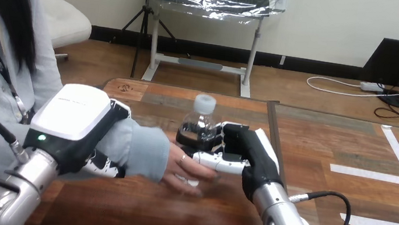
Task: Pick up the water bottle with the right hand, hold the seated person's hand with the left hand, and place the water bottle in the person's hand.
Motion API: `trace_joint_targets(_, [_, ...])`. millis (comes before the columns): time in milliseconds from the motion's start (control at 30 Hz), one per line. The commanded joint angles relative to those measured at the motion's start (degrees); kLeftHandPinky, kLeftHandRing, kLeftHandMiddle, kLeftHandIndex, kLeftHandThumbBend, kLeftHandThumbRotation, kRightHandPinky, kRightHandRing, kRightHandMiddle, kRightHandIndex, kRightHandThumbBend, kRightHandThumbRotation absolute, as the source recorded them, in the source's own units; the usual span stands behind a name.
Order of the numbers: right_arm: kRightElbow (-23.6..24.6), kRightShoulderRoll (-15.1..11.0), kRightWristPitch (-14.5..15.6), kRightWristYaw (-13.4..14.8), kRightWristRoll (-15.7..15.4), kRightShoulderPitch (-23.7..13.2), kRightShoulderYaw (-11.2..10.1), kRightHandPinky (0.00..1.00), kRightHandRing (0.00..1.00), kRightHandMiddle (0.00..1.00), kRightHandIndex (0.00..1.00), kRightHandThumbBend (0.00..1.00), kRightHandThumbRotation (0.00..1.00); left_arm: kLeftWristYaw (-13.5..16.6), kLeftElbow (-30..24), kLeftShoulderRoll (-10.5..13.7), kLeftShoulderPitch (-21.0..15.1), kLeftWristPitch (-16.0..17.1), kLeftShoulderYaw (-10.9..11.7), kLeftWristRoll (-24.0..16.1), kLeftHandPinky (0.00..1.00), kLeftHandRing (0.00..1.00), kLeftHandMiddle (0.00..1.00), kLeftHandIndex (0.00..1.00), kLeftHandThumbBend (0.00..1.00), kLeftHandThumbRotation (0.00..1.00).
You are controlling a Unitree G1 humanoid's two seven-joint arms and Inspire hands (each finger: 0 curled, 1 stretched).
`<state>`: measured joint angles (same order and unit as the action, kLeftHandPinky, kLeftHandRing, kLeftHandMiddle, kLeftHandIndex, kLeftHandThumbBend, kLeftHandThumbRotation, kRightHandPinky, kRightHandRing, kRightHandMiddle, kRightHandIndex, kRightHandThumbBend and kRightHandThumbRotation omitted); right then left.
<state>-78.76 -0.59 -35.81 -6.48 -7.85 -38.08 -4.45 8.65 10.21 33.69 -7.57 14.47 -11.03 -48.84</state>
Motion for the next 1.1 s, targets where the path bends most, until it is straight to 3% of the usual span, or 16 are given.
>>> trace_joint_targets(0, [5.4,-0.2,-4.8,-4.2,3.9,-2.1,-2.3,0.25,0.28,0.36,0.39,0.78,0.00,2.3,0.2,-1.0,-6.8,2.0,-0.3,1.1,0.25,0.31,0.37,0.43,0.85,0.00])
trace_joint_targets(200, [6.6,-0.3,-5.8,-8.6,7.1,-1.2,-3.2,0.26,0.28,0.36,0.38,0.77,0.00,2.5,1.6,-1.1,-7.3,2.6,-0.5,1.0,0.26,0.31,0.37,0.43,0.86,0.00])
trace_joint_targets(600, [9.5,-0.4,-7.3,-14.2,11.8,0.4,-4.7,0.25,0.28,0.35,0.38,0.77,0.00,4.5,4.6,-1.7,-8.1,4.1,-1.0,0.6,0.27,0.32,0.38,0.45,0.87,0.00])
trace_joint_targets(1067, [11.4,-0.7,-7.0,-16.3,14.3,1.2,-5.1,0.25,0.28,0.35,0.38,0.80,0.00,6.5,7.7,-2.3,-8.9,5.7,-1.8,1.1,0.27,0.32,0.38,0.44,0.88,0.00])
